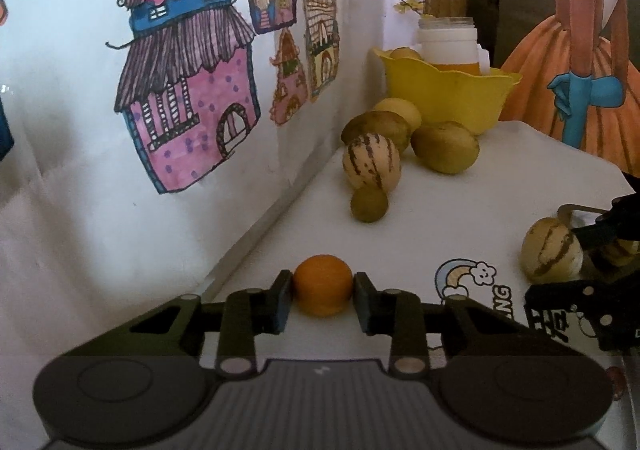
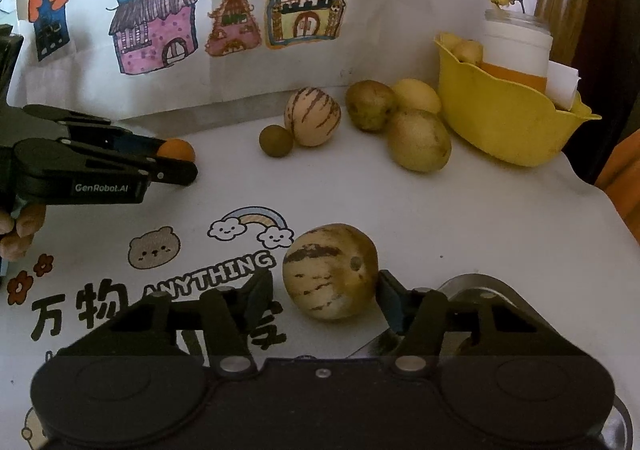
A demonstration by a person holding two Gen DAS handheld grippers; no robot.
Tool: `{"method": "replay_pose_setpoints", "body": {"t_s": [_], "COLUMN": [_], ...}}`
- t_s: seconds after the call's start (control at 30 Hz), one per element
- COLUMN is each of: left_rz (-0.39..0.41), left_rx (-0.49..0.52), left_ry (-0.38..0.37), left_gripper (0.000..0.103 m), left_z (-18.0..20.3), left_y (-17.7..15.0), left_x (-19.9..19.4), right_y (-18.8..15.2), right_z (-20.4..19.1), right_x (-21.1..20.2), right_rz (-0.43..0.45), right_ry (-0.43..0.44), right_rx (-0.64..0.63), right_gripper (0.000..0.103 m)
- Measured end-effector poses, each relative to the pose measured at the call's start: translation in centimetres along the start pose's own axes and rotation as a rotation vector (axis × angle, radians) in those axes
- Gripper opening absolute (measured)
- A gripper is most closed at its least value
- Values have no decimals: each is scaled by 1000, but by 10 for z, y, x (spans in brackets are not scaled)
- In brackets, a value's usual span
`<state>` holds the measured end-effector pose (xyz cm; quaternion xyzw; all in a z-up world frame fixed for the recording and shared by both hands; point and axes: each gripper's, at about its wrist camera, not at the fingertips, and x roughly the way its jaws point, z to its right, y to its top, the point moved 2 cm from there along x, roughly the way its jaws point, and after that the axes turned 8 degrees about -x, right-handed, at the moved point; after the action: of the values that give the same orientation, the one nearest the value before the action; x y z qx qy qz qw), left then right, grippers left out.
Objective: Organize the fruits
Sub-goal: 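Close left gripper on small orange while right gripper closes on striped pepino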
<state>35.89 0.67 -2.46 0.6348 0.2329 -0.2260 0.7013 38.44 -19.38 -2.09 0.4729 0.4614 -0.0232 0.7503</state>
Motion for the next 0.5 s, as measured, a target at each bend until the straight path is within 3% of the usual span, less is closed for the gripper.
{"method": "replay_pose_setpoints", "body": {"t_s": [0.13,0.5], "left_rz": [-4,-34], "left_rx": [5,19], "left_ry": [-11,-59], "left_gripper": [35,35], "left_z": [4,16], "left_y": [-3,-14], "left_x": [-4,-22], "right_y": [-1,-4], "right_z": [-1,-20], "right_x": [-2,-7], "right_rz": [2,21], "right_ry": [-1,37], "right_rx": [-2,-29], "right_gripper": [51,49]}}
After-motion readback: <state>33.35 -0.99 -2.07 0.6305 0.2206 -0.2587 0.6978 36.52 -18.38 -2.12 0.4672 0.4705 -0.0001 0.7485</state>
